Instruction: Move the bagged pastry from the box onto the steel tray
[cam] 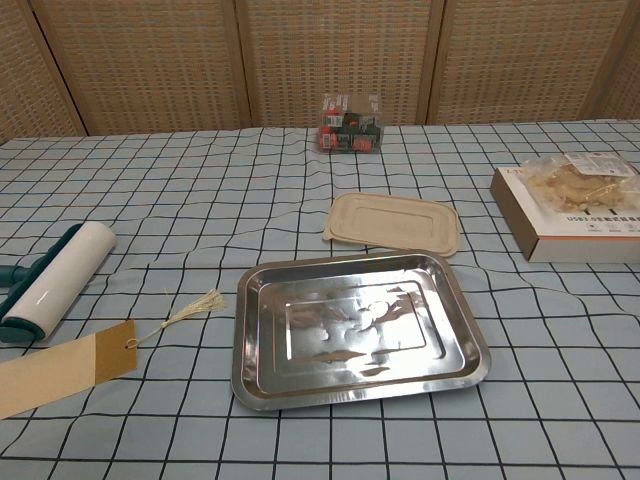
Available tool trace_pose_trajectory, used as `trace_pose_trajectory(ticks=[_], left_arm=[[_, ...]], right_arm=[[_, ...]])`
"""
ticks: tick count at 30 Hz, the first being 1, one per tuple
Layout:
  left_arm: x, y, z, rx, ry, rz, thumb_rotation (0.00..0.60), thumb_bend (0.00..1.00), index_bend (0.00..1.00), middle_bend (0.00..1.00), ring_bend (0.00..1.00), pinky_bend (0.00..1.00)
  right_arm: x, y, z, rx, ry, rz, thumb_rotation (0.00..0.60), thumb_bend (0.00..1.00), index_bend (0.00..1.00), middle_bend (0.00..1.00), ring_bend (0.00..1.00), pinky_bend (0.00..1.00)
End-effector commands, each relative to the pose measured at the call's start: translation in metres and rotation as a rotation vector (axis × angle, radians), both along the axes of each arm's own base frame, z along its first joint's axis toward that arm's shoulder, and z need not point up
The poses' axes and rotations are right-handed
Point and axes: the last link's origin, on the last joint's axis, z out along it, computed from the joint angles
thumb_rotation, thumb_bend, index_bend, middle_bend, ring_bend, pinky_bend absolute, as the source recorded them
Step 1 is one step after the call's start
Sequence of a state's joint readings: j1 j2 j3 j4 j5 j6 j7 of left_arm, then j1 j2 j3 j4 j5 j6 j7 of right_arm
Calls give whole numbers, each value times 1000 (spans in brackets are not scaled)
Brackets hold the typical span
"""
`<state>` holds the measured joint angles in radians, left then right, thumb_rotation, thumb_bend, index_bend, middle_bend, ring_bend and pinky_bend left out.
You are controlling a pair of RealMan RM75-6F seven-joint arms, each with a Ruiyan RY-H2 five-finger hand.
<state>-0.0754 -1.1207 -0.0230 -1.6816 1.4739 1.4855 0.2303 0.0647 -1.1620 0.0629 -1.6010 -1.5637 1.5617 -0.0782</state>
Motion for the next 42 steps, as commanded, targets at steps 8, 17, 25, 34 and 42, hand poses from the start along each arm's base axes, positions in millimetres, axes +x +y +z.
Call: trace_pose_trajectory(ticks=[8, 17, 25, 34, 42], left_arm=[[2, -2, 1, 3, -3, -5, 600, 193, 0, 0, 0, 0], [2, -2, 1, 3, -5, -3, 600, 194, 0, 0, 0, 0], [2, -2, 1, 11, 1, -5, 600, 194, 0, 0, 0, 0], [-1, 1, -2, 8, 11, 9, 600, 193, 0, 0, 0, 0], [-7, 8, -6, -7, 20, 33, 600, 193, 0, 0, 0, 0]], right_arm=[[0, -1, -1, 16, -2, -3, 600, 75, 0, 0, 0, 0], [0, -2, -7, 42, 15, -3, 600, 75, 0, 0, 0, 0], [8, -34, -13, 83, 23, 1, 600, 74, 0, 0, 0, 0], [43, -126, -21, 137, 64, -2, 600, 75, 40, 0, 0, 0], [55, -188, -37, 215, 82, -111, 600, 75, 48, 0, 0, 0]])
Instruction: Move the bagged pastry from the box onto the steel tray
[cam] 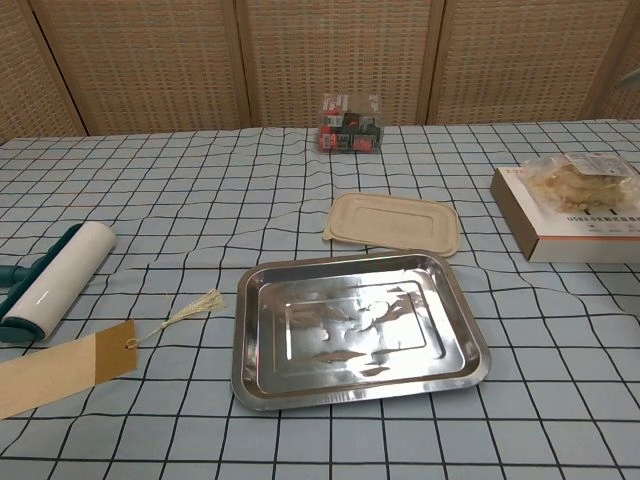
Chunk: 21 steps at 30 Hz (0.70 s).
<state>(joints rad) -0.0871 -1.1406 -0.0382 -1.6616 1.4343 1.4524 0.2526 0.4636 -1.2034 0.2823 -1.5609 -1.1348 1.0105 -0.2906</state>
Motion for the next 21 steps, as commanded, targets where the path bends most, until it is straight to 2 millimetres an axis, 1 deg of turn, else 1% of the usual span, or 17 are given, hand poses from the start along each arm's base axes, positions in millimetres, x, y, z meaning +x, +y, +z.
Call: trace_pose_trajectory(ticks=[1, 3, 6, 10, 15, 21], left_arm=[[-1, 2, -2, -4, 3, 5, 600, 193, 0, 0, 0, 0], [-2, 4, -4, -12, 8, 11, 600, 193, 0, 0, 0, 0], [-4, 6, -6, -17, 11, 19, 600, 193, 0, 0, 0, 0], [-3, 7, -6, -18, 9, 18, 600, 193, 0, 0, 0, 0], [-3, 7, -6, -22, 5, 14, 600, 193, 0, 0, 0, 0], [-4, 9, -9, -36, 5, 19, 600, 193, 0, 0, 0, 0]], right_arm=[[10, -34, -7, 22, 19, -39, 600, 74, 49, 0, 0, 0], [11, -49, -12, 24, 28, -65, 600, 79, 60, 0, 0, 0], [11, -66, -20, 37, 30, -110, 600, 107, 85, 0, 0, 0], [7, -81, -29, 60, 58, -161, 600, 153, 100, 0, 0, 0], [1, -89, -40, 94, 89, -224, 600, 192, 105, 0, 0, 0], [-5, -100, -54, 112, 111, -279, 600, 196, 108, 0, 0, 0]])
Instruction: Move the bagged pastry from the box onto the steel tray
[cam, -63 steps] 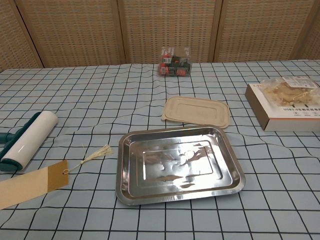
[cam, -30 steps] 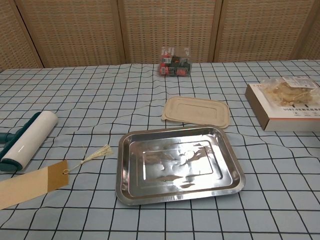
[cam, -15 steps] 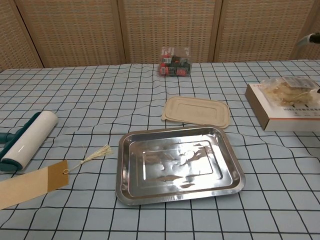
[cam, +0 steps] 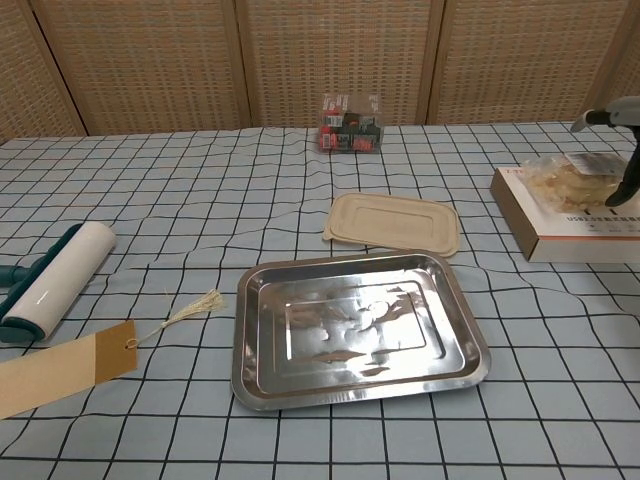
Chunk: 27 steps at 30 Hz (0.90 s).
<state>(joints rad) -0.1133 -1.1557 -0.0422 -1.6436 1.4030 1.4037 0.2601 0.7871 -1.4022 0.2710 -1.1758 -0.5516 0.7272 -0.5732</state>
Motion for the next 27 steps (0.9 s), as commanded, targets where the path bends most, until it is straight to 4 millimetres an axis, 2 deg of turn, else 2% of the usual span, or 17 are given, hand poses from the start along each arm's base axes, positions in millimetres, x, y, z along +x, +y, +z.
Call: trace_pose_trajectory(ticks=[1, 4, 7, 8, 10, 12, 15, 18, 22, 24, 27], left_arm=[[0, 1, -1, -6, 0, 2, 600, 193, 0, 0, 0, 0], [0, 2, -2, -12, 1, 2, 600, 193, 0, 0, 0, 0], [0, 2, -3, -15, 0, 1, 600, 193, 0, 0, 0, 0], [0, 2, -3, -15, -1, -1, 600, 193, 0, 0, 0, 0], [1, 1, -3, -15, -3, -4, 600, 193, 0, 0, 0, 0], [1, 1, -3, -17, -4, -8, 600, 194, 0, 0, 0, 0], [2, 0, -3, -16, -7, -11, 600, 193, 0, 0, 0, 0], [3, 0, -2, -13, -12, -17, 600, 194, 0, 0, 0, 0], [3, -1, -3, -14, -14, -20, 600, 196, 0, 0, 0, 0], [4, -1, -3, -15, -14, -23, 600, 195, 0, 0, 0, 0], [4, -2, -3, -17, -16, -27, 600, 197, 0, 0, 0, 0]], right_arm=[[0, -8, -13, 21, 20, -12, 600, 199, 112, 0, 0, 0], [-1, -12, -18, 11, 22, -7, 600, 220, 146, 0, 0, 17], [-3, -14, -24, -3, 21, 3, 600, 262, 209, 32, 3, 99], [-4, -15, -26, -9, 22, 9, 600, 293, 248, 73, 29, 146], [-2, -16, -28, -44, 24, 41, 600, 371, 350, 190, 146, 267], [0, -14, -31, -66, 15, 74, 600, 448, 491, 373, 361, 434], [2, -11, -34, -77, 6, 112, 600, 467, 605, 499, 510, 564], [10, -4, -38, -73, -20, 160, 600, 467, 659, 540, 555, 610], [26, 6, -40, -60, -53, 226, 600, 467, 666, 547, 561, 618], [46, 17, -43, -49, -85, 290, 600, 467, 665, 546, 561, 618], [64, 30, -46, -37, -109, 348, 600, 467, 664, 546, 561, 618]])
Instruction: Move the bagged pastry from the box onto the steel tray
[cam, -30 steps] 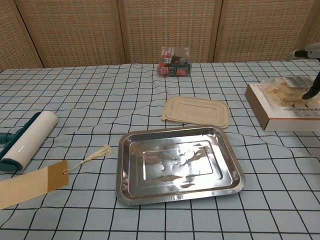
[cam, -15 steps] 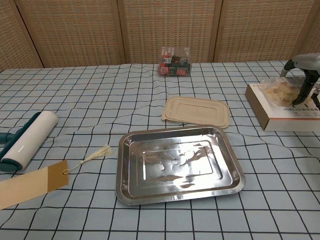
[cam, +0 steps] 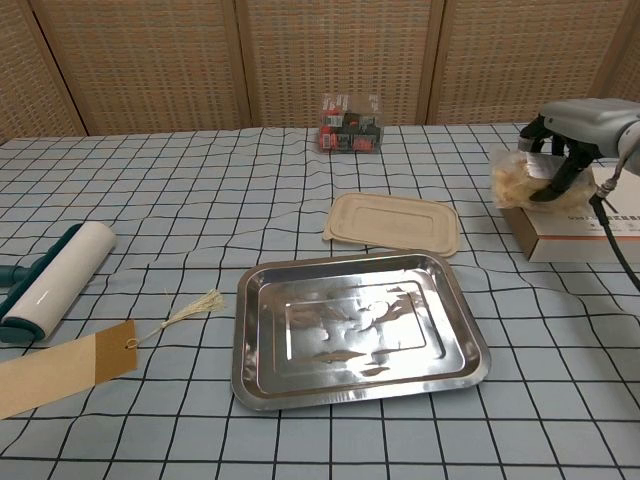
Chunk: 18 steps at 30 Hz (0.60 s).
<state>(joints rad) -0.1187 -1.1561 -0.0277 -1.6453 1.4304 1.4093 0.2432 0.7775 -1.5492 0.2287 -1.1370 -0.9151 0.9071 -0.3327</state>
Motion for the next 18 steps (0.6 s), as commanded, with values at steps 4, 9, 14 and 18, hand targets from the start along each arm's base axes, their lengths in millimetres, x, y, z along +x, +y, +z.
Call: trace_pose_trajectory(ticks=[4, 9, 14, 18], left_arm=[[0, -1, 0, -4, -5, -2, 600, 198, 0, 0, 0, 0], [-1, -1, 0, -11, -12, 1, 600, 198, 0, 0, 0, 0], [-3, -1, 1, -15, -24, 11, 600, 198, 0, 0, 0, 0], [-5, 0, 2, -15, -32, 18, 600, 198, 0, 0, 0, 0]], right_arm=[[70, 49, -12, 53, -69, 221, 600, 467, 663, 546, 561, 618], [115, 79, -34, 121, -105, 324, 600, 467, 662, 546, 561, 617], [138, 97, -58, 166, -127, 358, 600, 467, 660, 544, 561, 615], [150, 101, -78, 194, -150, 353, 600, 467, 652, 536, 558, 611]])
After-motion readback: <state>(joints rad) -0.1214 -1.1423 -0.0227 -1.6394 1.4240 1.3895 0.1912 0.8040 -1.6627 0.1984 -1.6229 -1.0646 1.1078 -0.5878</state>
